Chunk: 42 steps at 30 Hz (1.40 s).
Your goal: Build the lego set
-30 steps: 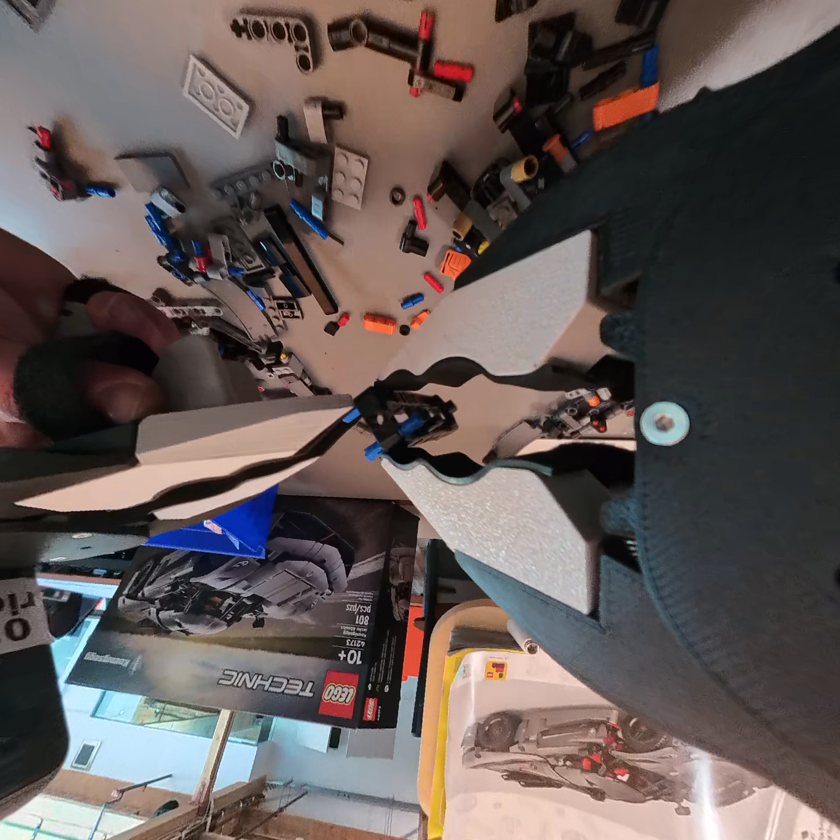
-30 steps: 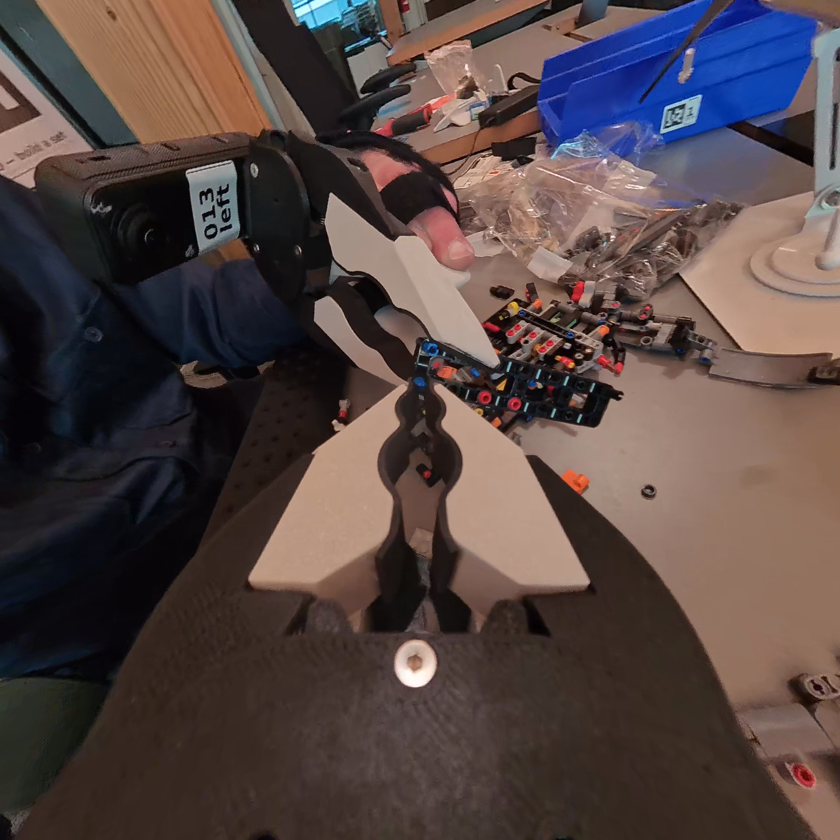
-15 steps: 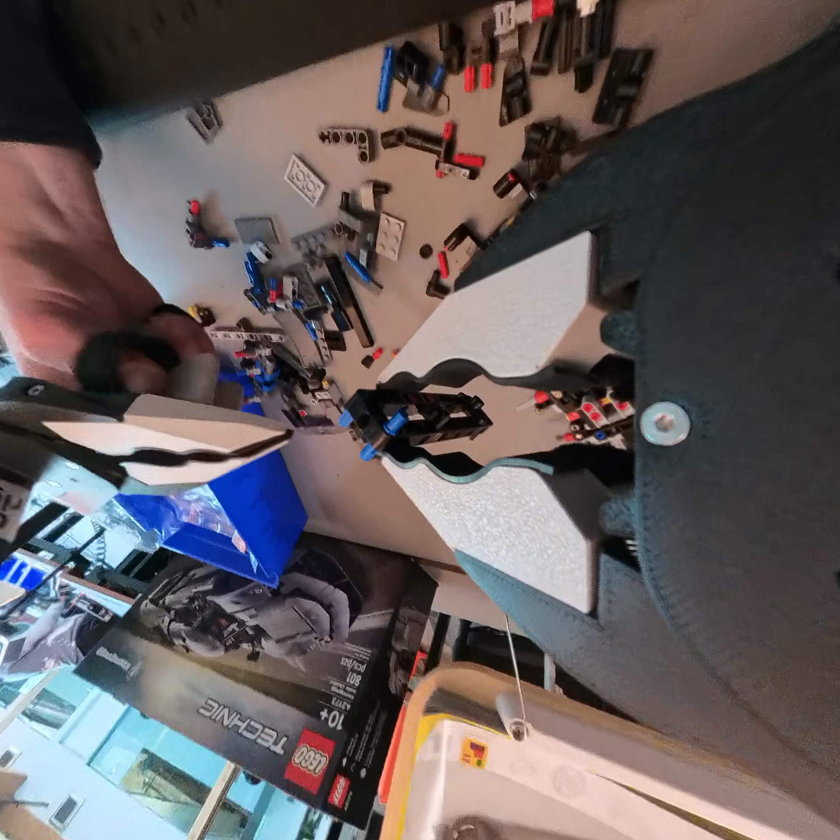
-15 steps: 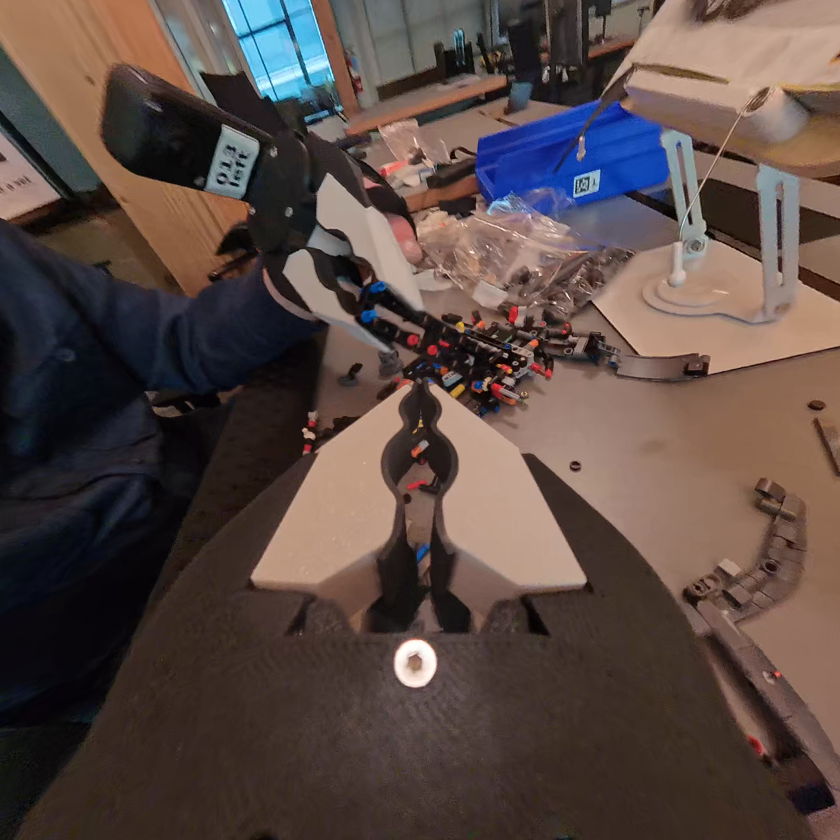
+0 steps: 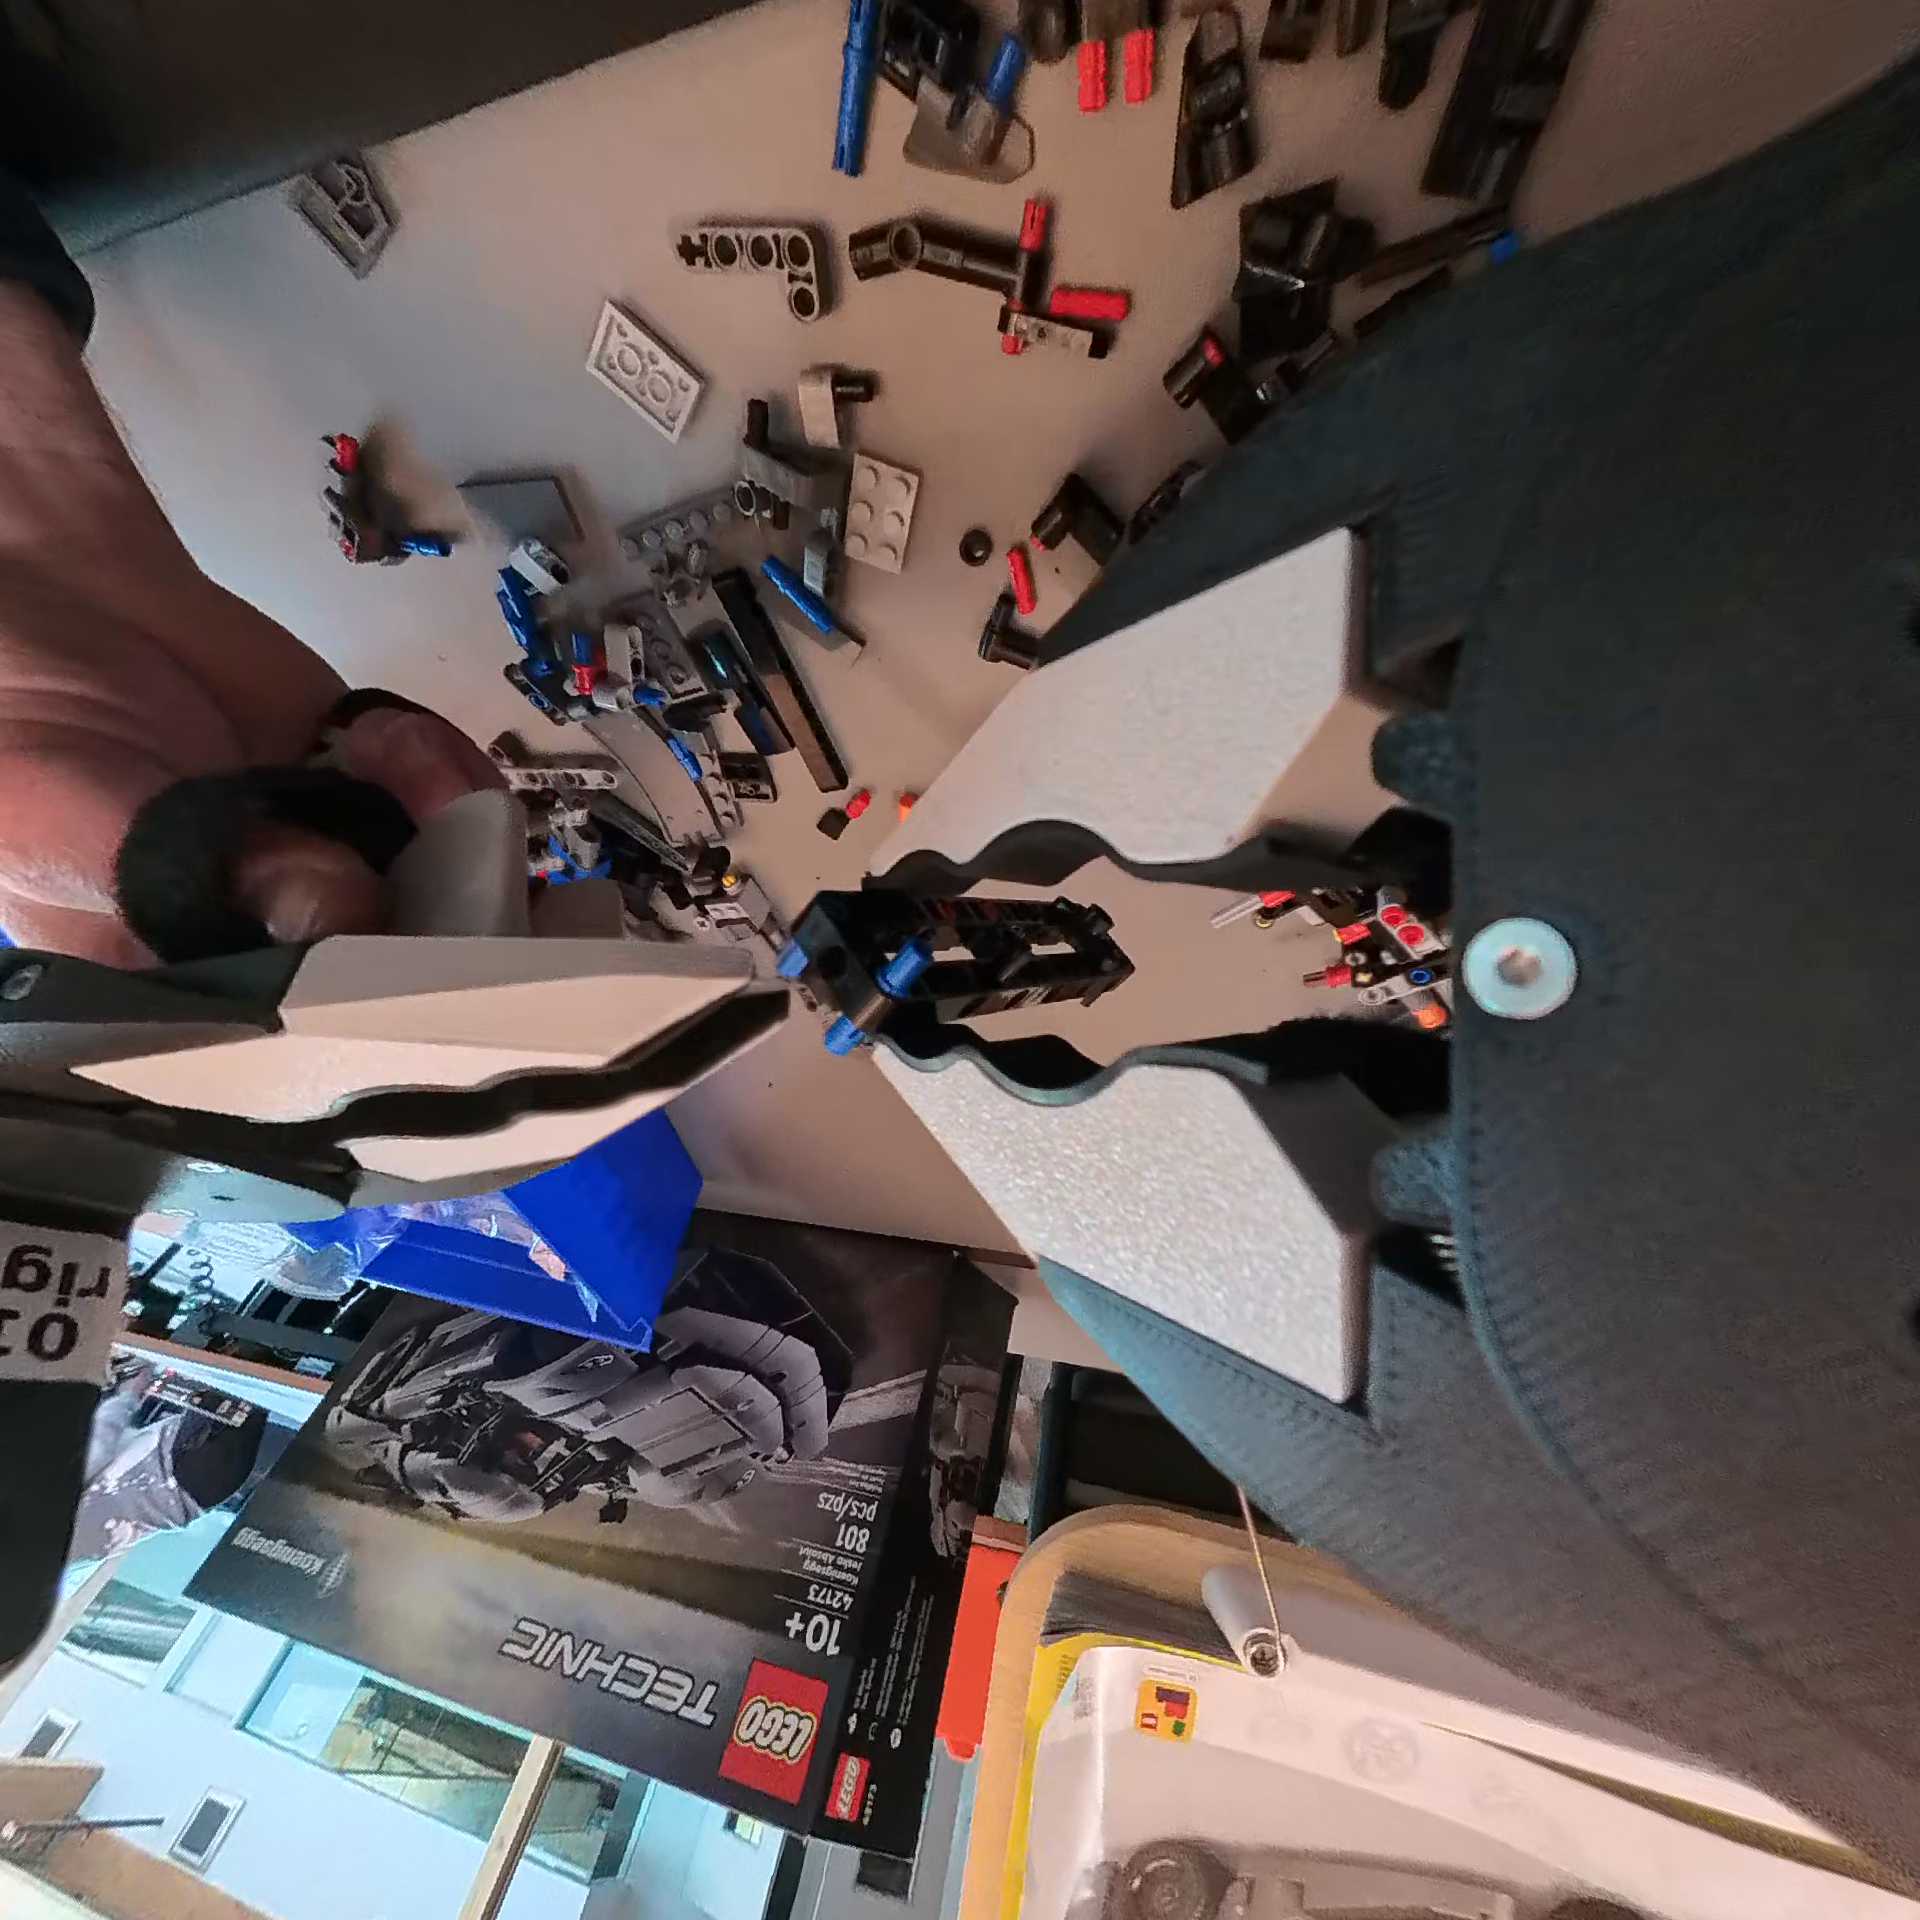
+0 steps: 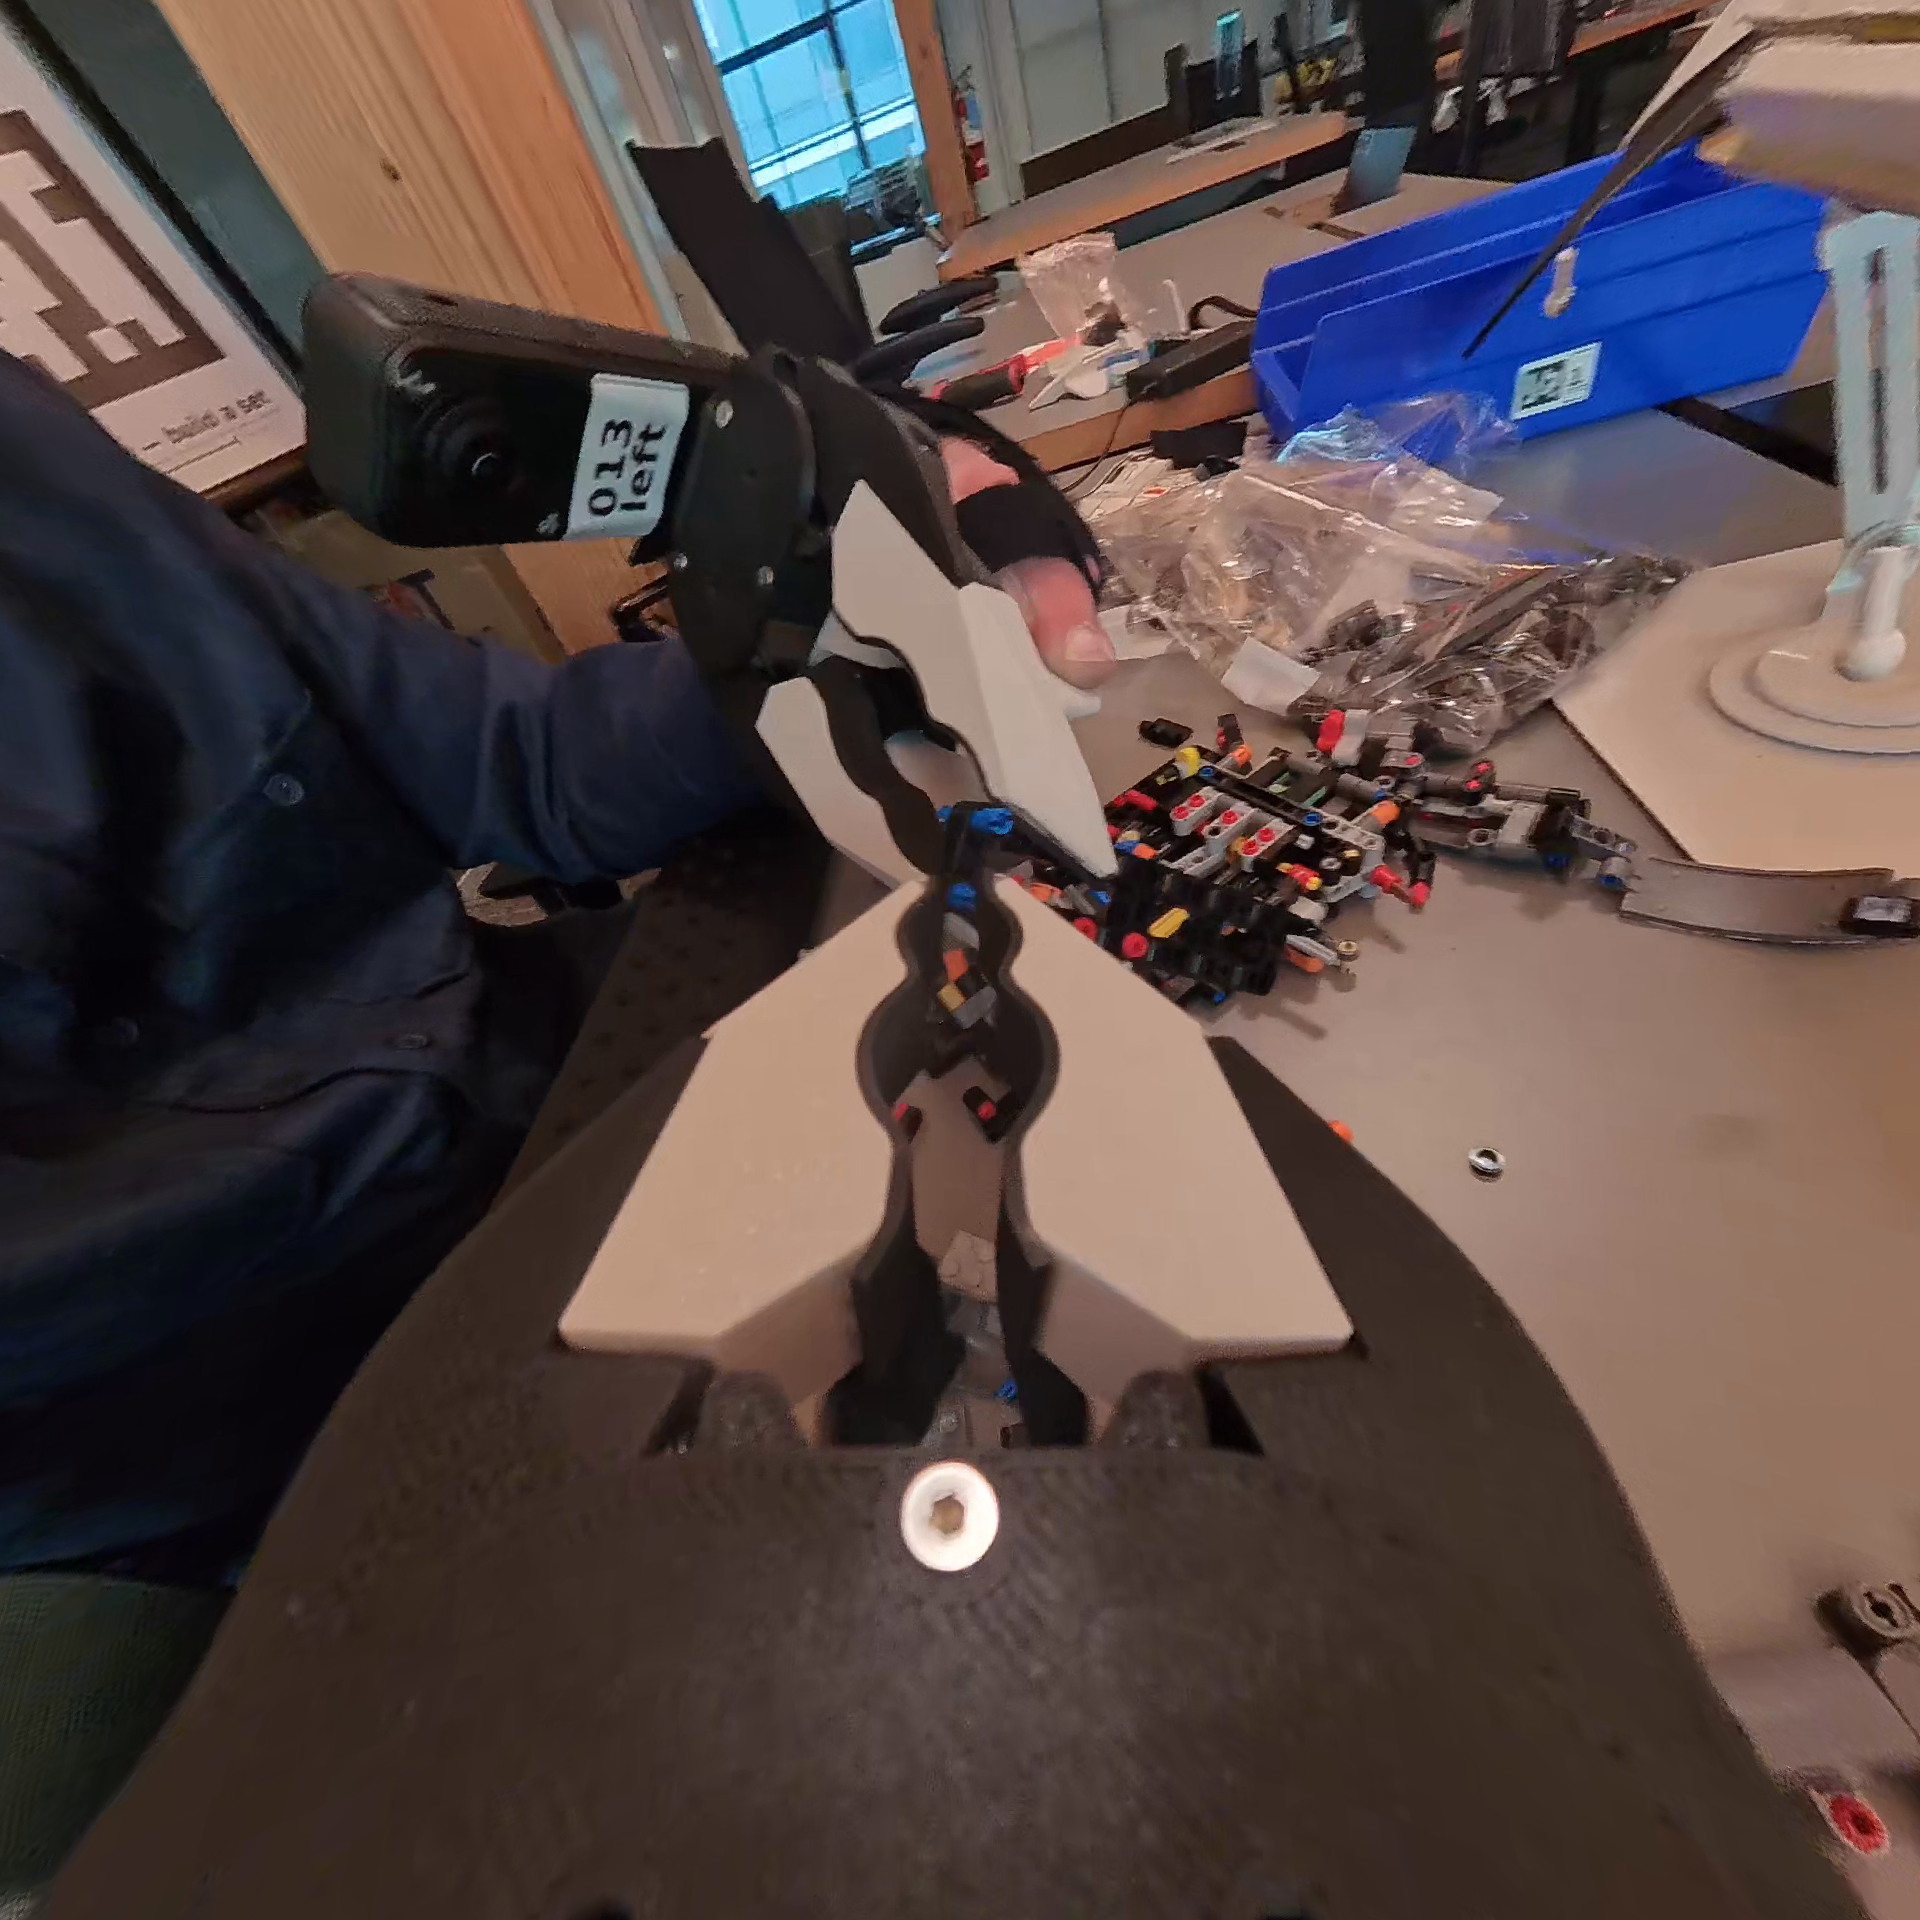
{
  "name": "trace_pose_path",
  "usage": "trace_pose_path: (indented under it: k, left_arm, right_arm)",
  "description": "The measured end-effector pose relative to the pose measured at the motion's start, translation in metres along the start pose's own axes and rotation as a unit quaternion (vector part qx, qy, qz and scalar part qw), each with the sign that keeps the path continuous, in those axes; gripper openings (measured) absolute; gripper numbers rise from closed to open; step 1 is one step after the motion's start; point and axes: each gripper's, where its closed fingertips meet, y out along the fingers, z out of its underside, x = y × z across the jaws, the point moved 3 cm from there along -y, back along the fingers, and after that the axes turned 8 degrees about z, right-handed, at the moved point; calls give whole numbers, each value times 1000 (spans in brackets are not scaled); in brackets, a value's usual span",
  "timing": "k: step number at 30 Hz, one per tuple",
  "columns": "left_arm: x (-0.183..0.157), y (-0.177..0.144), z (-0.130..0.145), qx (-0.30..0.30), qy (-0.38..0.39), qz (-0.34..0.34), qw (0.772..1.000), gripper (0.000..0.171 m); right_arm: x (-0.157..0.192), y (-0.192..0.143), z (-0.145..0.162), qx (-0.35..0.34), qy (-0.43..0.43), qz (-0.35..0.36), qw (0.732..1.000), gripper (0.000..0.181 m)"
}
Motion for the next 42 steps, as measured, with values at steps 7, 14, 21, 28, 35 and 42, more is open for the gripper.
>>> trace_pose_path:
  k: [7, 14, 21, 28, 35, 42]
  left_arm:
    - [-6, 2, -3, -3, 5, 14, 1000, 21]
    - [-9, 7, -3, 4, 12, 18, 1000, 20]
    - [-2, 1, -5, -25, -21, 14, 999, 20]
    - [-4, 0, -8, -42, -25, 23, 999, 20]
    - [-1, -2, -8, -57, -40, 21, 997, 20]
    - [3, -10, -10, -82, -59, 24, 995, 19]
  right_arm:
    - [6, 4, 4, 9, 5, -24, 1000, 0]
    - [9, 7, 9, 28, -1, -30, 999, 0]
    - [4, 2, 6, 15, 1, -16, 1000, 5]
    - [9, 2, 8, 22, -13, -23, 999, 0]
    - [8, 0, 5, 12, -28, -15, 999, 0]
    - [5, -5, 2, 0, -21, -10, 1000, 7]
